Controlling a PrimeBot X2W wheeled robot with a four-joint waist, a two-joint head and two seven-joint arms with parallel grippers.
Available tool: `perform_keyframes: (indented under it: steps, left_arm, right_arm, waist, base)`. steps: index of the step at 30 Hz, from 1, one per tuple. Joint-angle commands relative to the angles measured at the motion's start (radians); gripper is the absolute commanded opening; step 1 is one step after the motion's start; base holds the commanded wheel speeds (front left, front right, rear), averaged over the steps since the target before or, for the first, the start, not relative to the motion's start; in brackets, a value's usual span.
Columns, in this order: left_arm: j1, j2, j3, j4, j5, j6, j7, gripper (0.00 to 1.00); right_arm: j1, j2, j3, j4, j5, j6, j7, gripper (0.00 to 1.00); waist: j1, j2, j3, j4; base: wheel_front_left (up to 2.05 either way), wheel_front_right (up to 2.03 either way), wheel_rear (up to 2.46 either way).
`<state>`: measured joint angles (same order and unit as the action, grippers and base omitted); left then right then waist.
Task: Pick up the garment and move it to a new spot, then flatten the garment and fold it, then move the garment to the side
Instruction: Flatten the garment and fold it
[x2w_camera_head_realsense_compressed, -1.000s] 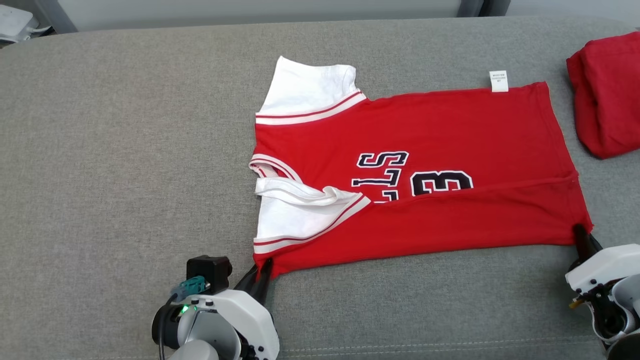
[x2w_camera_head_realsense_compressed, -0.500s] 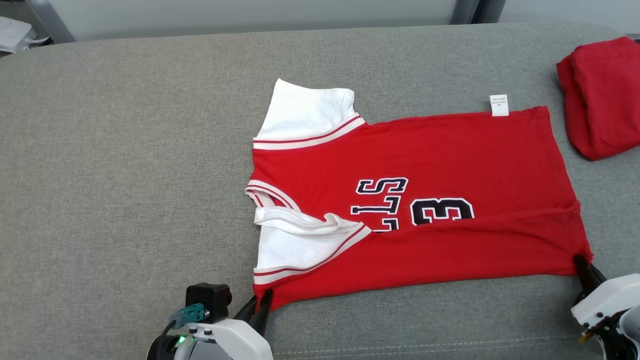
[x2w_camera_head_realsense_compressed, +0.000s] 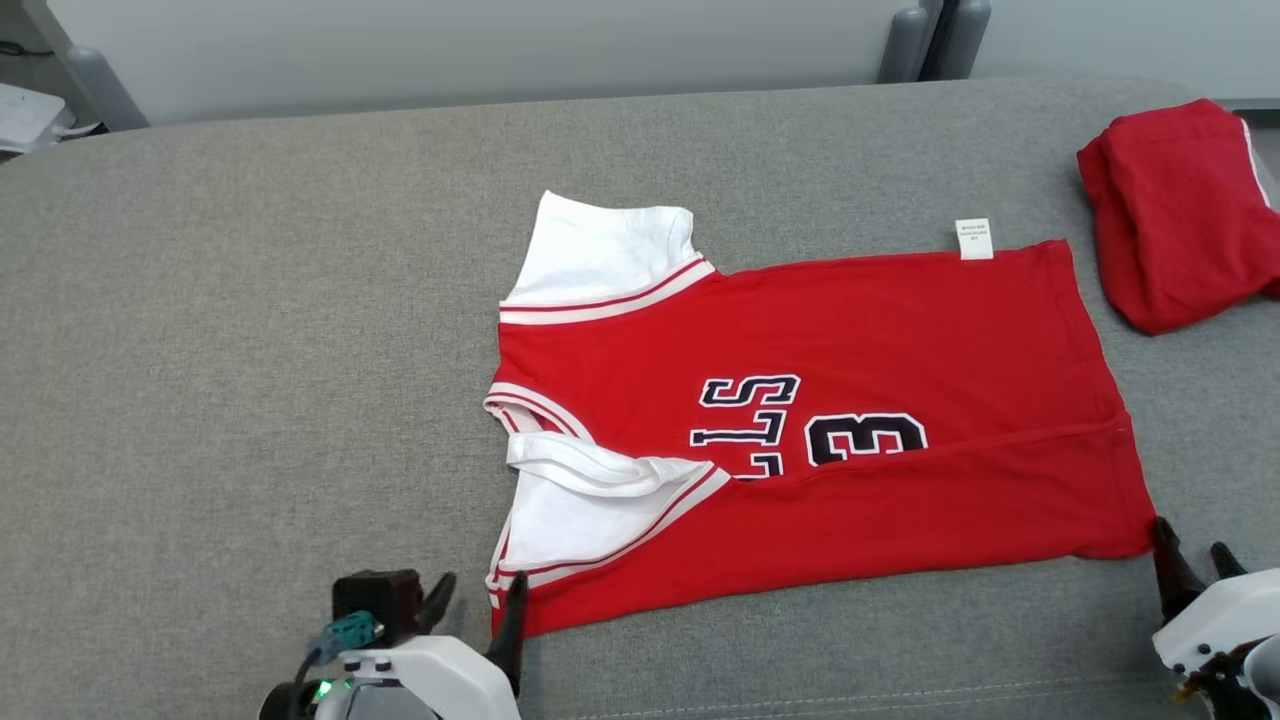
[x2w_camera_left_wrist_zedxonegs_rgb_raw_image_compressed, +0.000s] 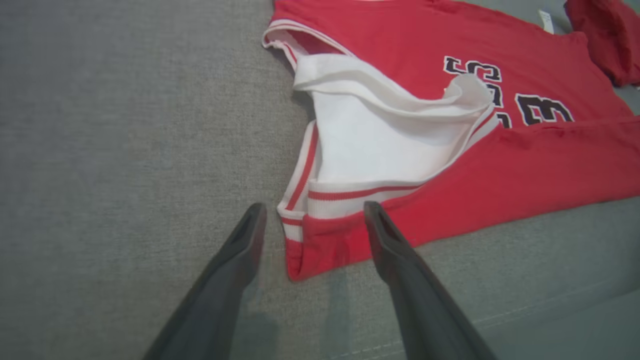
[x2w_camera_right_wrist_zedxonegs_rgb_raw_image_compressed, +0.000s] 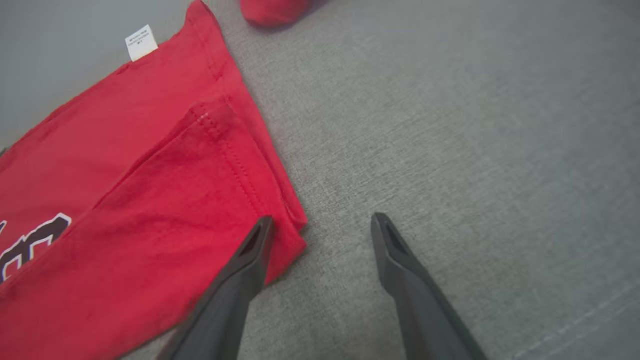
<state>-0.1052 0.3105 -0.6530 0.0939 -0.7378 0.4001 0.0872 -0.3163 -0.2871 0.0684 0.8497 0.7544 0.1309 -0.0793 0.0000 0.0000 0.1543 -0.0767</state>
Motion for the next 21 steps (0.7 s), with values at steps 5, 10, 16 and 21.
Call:
perform_keyframes:
  steps: [5,10,16,21]
  left_arm:
    - [0.005,0.022,0.11,-0.035,0.016,0.042,-0.124,1.0]
    - [0.007,0.008,0.155,-0.035,0.039,0.038,-0.264,1.0]
    - [-0.011,-0.032,0.184,-0.036,0.061,-0.01,-0.336,1.0]
    - [-0.066,-0.058,0.179,-0.003,0.099,-0.04,-0.344,1.0]
  right_arm:
    - [-0.002,-0.029,-0.017,-0.028,-0.156,0.0,-0.124,1.0]
    - [0.003,0.001,-0.005,-0.116,-0.262,0.0,-0.166,1.0]
    - [0.04,0.015,0.025,-0.252,-0.32,0.0,-0.18,1.0]
    - [0.034,0.021,0.049,-0.298,-0.366,0.0,-0.182,1.0]
  waist:
    - [0.0,0.0,-0.038,-0.01]
    - [0.0,0.0,-0.071,-0.012]
    - [0.0,0.0,-0.082,-0.01]
    - [0.0,0.0,-0.07,-0.01]
  base:
    - [0.0,0.0,0.0]
    - [0.0,0.0,0.0]
    - [0.0,0.0,0.0]
    - [0.0,0.0,0.0]
